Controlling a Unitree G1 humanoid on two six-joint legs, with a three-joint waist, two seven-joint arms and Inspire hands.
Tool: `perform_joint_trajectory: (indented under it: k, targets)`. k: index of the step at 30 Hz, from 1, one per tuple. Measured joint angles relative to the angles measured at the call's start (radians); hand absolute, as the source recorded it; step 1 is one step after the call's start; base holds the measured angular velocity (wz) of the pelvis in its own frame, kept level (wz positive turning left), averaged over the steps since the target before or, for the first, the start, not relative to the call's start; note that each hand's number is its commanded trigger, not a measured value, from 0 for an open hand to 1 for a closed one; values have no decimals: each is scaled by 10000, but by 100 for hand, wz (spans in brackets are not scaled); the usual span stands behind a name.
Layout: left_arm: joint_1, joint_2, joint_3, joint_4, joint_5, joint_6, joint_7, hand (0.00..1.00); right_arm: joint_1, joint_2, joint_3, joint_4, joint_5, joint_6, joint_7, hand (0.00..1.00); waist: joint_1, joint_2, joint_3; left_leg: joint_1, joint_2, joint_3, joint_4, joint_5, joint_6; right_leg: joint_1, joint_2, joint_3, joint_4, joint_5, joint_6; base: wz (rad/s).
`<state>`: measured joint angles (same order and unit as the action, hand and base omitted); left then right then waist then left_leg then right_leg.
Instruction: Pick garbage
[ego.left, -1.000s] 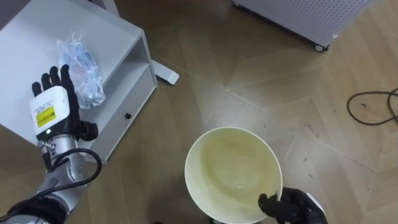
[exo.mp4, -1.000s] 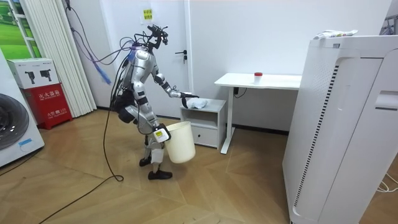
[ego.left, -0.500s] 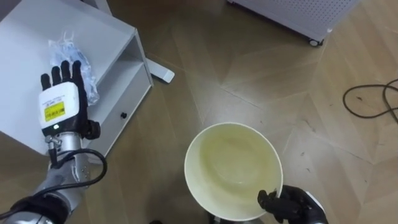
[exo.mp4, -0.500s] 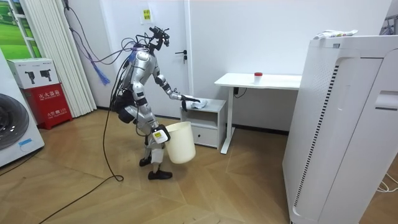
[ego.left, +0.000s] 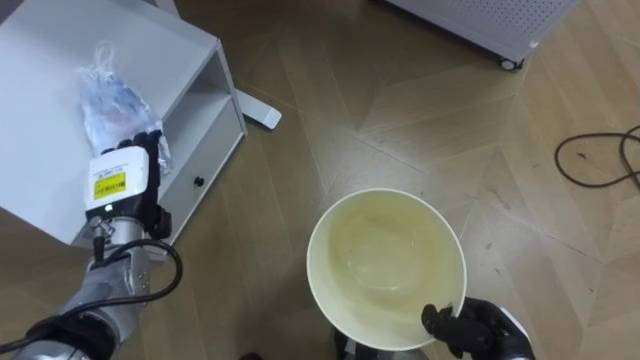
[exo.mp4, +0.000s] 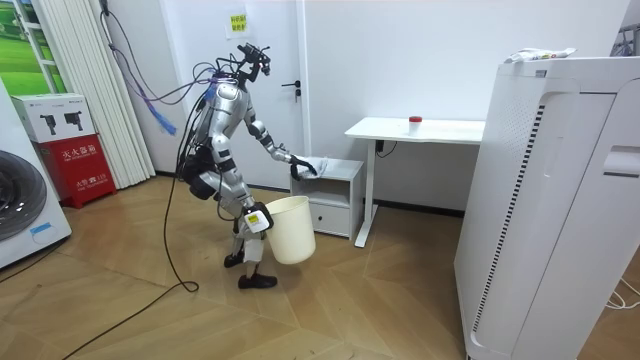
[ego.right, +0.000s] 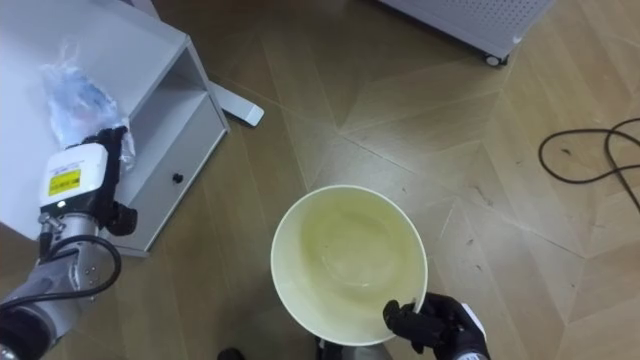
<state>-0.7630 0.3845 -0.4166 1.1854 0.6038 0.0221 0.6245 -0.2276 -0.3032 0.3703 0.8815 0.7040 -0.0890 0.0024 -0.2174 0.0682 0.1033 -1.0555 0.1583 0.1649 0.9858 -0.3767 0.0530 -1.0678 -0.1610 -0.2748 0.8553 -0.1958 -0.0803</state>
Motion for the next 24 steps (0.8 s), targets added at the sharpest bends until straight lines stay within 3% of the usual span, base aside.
perform_joint_trajectory:
  k: [13, 24]
  targets:
    - [163, -165, -371, 263, 299, 228, -1619, 100, 19, -7, 7, -11, -16, 45, 12, 100, -3, 11, -11, 68, 55, 130, -35, 4, 1, 16, 44, 53, -31, 17, -23, -1]
    - [163, -47, -374, 267, 970, 333, -1688, 100, 28, -7, 45, 61, -18, 38, -76, 100, 75, 93, -10, 315, 42, 134, -122, 5, 2, 239, 33, 60, -101, 20, -15, 0]
